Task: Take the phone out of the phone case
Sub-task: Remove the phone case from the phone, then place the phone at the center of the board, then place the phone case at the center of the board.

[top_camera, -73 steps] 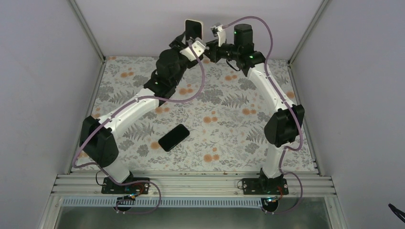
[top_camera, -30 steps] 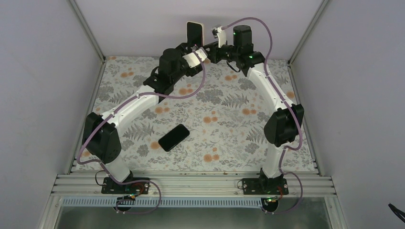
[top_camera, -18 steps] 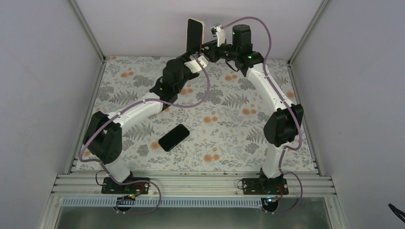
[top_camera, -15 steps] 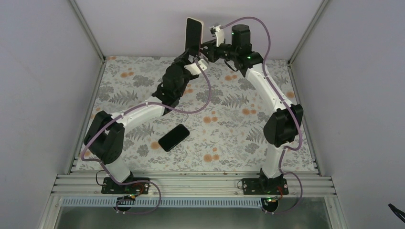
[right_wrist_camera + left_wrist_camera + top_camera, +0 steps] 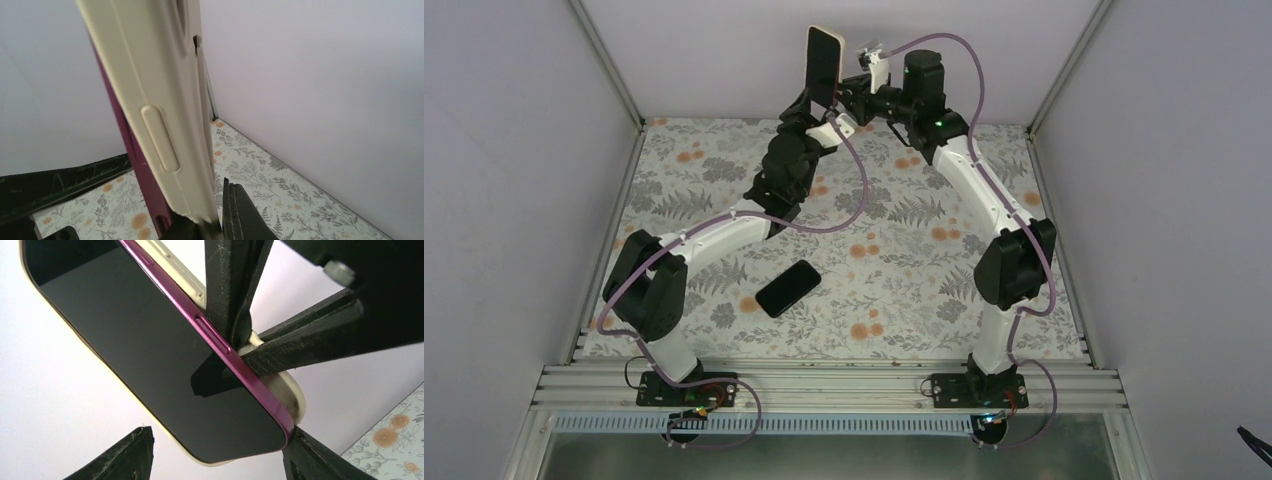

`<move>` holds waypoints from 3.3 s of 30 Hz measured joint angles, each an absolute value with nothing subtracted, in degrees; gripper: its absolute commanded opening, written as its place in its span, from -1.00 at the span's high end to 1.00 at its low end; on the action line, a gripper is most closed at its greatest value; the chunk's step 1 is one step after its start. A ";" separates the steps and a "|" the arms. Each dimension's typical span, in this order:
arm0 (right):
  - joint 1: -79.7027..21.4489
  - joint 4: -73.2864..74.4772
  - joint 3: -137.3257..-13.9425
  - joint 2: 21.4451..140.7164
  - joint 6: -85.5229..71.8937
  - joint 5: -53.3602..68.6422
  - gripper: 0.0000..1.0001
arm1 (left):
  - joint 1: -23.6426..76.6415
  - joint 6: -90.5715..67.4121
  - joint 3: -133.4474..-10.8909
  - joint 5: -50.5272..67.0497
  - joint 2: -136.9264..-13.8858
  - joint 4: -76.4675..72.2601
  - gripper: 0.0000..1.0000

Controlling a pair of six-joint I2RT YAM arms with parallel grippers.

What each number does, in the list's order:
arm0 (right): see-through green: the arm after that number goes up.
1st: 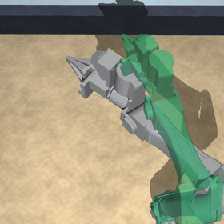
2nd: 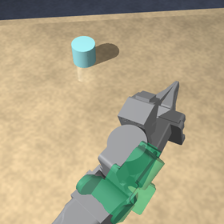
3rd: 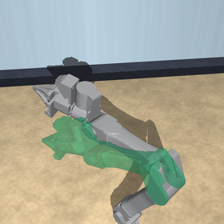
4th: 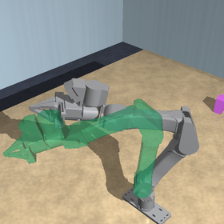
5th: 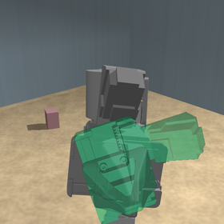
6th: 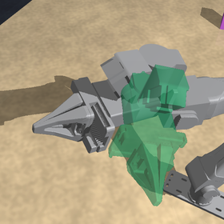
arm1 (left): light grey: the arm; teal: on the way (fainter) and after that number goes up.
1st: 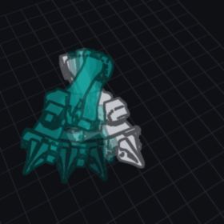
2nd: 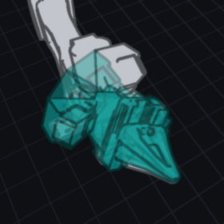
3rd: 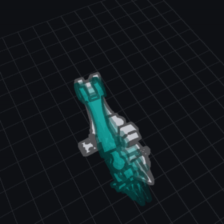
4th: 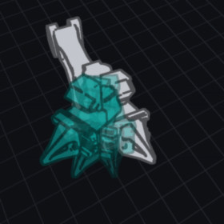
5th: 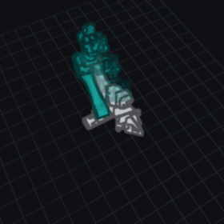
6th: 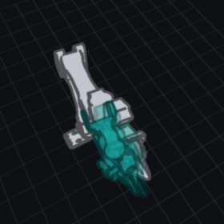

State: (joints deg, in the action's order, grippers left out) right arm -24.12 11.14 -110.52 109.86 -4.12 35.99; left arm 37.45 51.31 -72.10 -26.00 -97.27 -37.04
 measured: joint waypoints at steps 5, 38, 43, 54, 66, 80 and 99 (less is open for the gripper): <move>-24.21 10.81 -110.52 109.91 -3.51 35.64 0.95 | 37.52 48.97 -73.52 -27.16 -97.60 -34.68 -0.28; -24.01 -2.37 -107.18 111.04 -6.20 45.34 0.94 | 42.13 63.31 -76.49 -39.29 -112.22 -76.53 0.72; -23.97 1.28 -107.77 111.15 -5.69 43.03 0.95 | 42.13 62.98 -76.49 -39.09 -111.55 -73.76 0.89; -19.16 18.39 -110.72 114.02 0.23 38.37 0.94 | 41.28 64.90 -67.35 -36.29 -97.32 -49.43 0.95; -8.45 50.13 -107.70 120.42 18.81 42.04 0.93 | 39.33 68.71 -43.55 -32.62 -71.40 -39.75 0.95; -10.07 60.40 -81.60 118.58 31.48 35.99 0.88 | 37.60 66.92 -20.25 -32.34 -71.00 -19.35 0.44; -11.75 55.66 -79.64 105.80 31.59 11.09 -1.00 | 37.58 50.28 -42.22 -12.97 -76.86 15.40 -0.45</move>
